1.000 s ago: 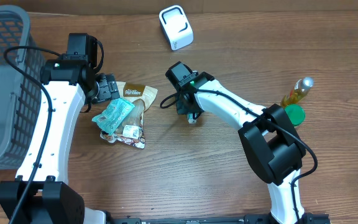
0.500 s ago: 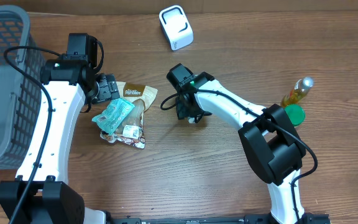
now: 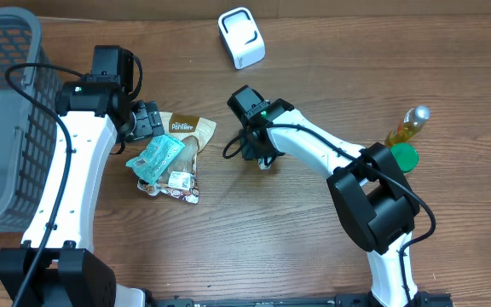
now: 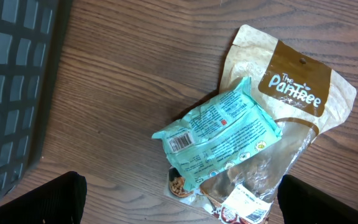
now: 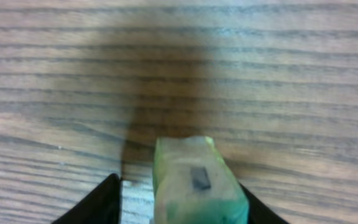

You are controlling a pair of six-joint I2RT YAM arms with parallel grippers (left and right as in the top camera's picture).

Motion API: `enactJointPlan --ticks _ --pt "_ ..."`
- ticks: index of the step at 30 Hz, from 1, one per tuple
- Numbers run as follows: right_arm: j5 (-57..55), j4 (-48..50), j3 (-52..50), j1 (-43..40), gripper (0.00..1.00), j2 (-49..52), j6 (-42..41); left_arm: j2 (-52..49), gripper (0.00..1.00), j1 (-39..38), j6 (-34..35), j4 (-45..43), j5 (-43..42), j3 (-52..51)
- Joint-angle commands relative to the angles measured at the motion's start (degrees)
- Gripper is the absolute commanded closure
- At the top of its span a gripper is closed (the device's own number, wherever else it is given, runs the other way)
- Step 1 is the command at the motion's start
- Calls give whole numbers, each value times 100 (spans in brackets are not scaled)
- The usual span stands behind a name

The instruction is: Scan the item barcode

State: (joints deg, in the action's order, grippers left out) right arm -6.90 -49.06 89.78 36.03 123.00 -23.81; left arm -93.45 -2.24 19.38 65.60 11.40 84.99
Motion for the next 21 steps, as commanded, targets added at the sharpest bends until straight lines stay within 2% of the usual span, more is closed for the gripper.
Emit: enactJointPlan --ticks 1,2,4,5,10,13,21 --pt "-122 50 -9 -11 75 -214 -11 -20 0 -20 57 0 13 50" --pt "-122 70 -9 -11 69 -214 -11 -20 0 -20 57 0 13 50" --pt "-120 87 -9 -11 35 -214 -11 -20 1 -20 59 0 15 50" --pt "-120 98 -9 -11 30 -214 -13 -20 0 -20 57 0 13 50" --pt "-103 59 -4 -11 18 -229 -184 -20 0 -20 57 0 13 50" --pt "-103 81 -4 -11 15 -334 -184 -20 0 -20 57 0 13 50" --pt "-101 31 -4 -11 14 -520 -184 -20 0 -20 57 0 13 50"
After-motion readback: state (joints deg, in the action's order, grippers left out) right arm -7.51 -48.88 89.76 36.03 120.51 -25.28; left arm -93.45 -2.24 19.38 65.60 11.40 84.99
